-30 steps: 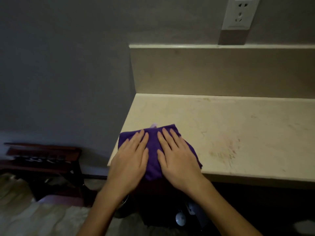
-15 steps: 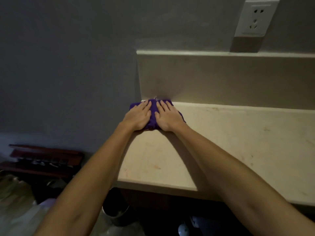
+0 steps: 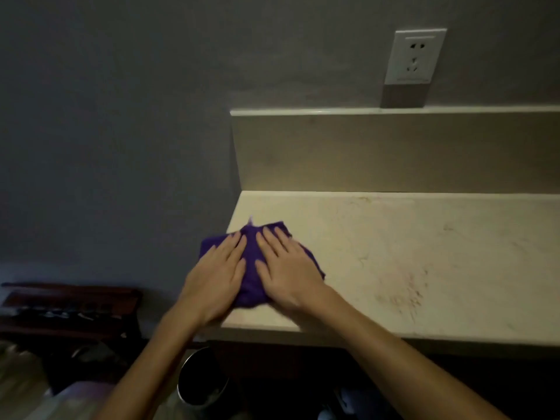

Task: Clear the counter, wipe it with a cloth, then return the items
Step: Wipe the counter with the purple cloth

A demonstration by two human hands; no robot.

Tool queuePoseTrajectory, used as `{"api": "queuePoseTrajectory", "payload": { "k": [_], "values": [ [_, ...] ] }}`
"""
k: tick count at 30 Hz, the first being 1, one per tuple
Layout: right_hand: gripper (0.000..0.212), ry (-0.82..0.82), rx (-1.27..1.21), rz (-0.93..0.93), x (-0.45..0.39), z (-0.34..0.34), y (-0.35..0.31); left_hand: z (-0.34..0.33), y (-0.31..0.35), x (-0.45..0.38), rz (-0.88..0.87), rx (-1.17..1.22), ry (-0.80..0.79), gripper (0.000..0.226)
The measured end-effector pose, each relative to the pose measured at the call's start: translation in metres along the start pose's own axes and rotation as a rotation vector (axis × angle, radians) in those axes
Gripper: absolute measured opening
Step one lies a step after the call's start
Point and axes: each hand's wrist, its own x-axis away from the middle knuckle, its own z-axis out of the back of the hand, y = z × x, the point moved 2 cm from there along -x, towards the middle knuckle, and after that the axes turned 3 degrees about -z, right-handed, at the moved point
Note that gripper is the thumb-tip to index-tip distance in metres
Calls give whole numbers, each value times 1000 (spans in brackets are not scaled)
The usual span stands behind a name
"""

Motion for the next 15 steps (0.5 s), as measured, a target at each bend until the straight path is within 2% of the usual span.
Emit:
{"api": "queuePoseTrajectory", "payload": {
  "k": [3,6,9,13,15],
  "values": [
    [69,-7,-83,43,60,5,-27,-9,19,67,-37,-57,91,63],
    [65,-68,-110,34,80,11,-38,-17,26,90,39,-119,112,64],
    [64,-64,-106,49,68,11,-36,-18,18,78,71,-171,82,72],
    [65,-25,-98,66,17,-2,-19,-6,4,33,-28,-260,47,78],
    [64,-21,-83,51,-23,-7,-5,-1,-7,-7,-15,-180,36,69]
  ]
}}
